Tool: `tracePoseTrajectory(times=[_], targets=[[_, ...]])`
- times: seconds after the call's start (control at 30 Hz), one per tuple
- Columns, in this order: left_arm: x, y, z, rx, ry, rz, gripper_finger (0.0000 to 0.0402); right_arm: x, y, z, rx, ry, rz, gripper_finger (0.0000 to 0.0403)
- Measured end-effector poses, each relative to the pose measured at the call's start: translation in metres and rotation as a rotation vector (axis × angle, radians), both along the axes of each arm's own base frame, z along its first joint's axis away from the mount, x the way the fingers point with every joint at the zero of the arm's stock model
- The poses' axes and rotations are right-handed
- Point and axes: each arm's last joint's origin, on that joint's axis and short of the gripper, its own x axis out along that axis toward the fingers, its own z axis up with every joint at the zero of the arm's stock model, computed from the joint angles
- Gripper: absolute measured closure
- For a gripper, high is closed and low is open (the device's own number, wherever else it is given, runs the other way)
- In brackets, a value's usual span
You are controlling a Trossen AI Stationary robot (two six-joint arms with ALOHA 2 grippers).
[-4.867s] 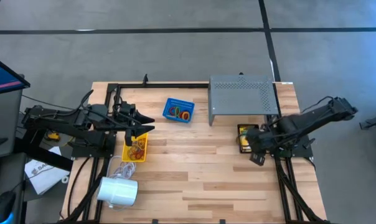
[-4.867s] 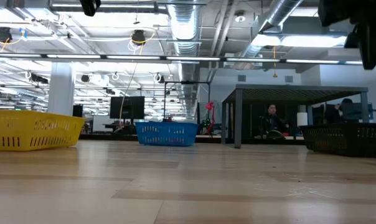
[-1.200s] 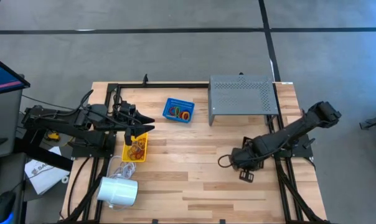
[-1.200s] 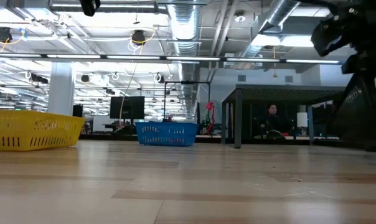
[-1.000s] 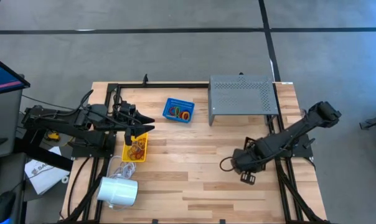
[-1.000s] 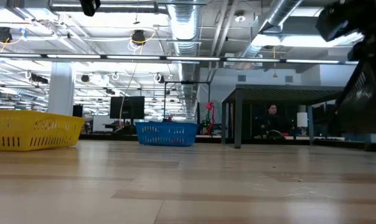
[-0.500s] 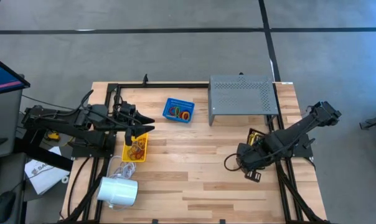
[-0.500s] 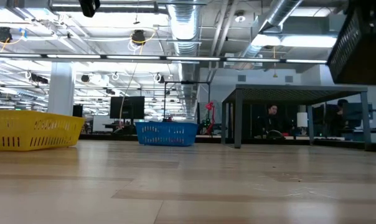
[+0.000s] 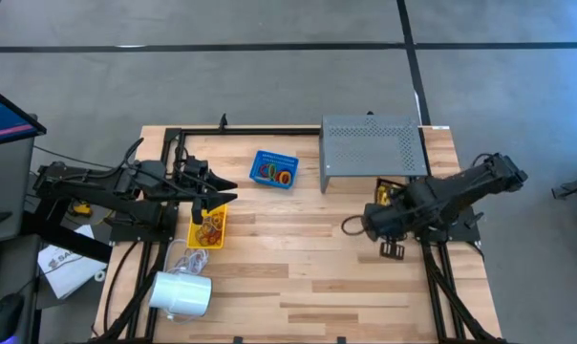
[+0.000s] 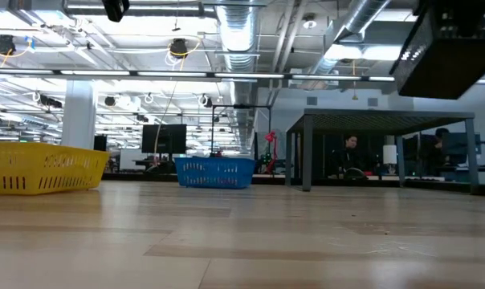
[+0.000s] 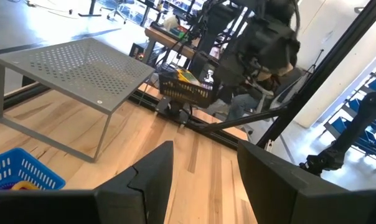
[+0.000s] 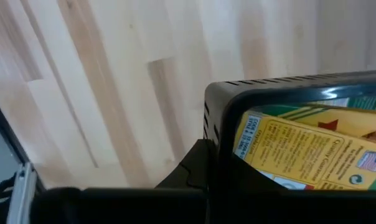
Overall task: Pick & Place Office Desk Supplies
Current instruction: Put the black bin with the yellow crayon boxes on the shelf
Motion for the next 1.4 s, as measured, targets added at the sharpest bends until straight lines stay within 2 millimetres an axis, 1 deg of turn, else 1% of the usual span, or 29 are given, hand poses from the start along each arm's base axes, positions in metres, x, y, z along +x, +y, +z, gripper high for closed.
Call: tracePoseTrajectory(times=[0.2,0.3,0.57,0.83,1.17,1.4], targets=[[0.000,0.000,0.000,0.000,0.000,0.000,0.0229,-0.005,-0.029,0.012,-0.020,-0.059,-0.010,0.0403],[0.000,0.000,0.000,0.000,-0.001,0.000,0.0229,-0.006,-0.041,0.014,-0.030,-0.069,-0.002,0.0403],[0.000,0.000,0.000,0.000,0.000,0.000,0.0229,-0.001,-0.069,0.013,-0.063,-0.049,0.055,0.0403],[0.000,0.000,0.000,0.000,-0.001,0.000,0.0229,-0.003,-0.103,0.013,-0.100,-0.026,0.078,0.0403],[0.000,0.000,0.000,-0.001,-0.001,0.000,0.0229,-0.012,-0.143,0.013,-0.118,0.007,0.079,0.0403],[0.000,0.000,0.000,-0.001,-0.001,0.000,0.0229,-0.020,-0.164,0.013,-0.120,0.023,0.056,0.0403]])
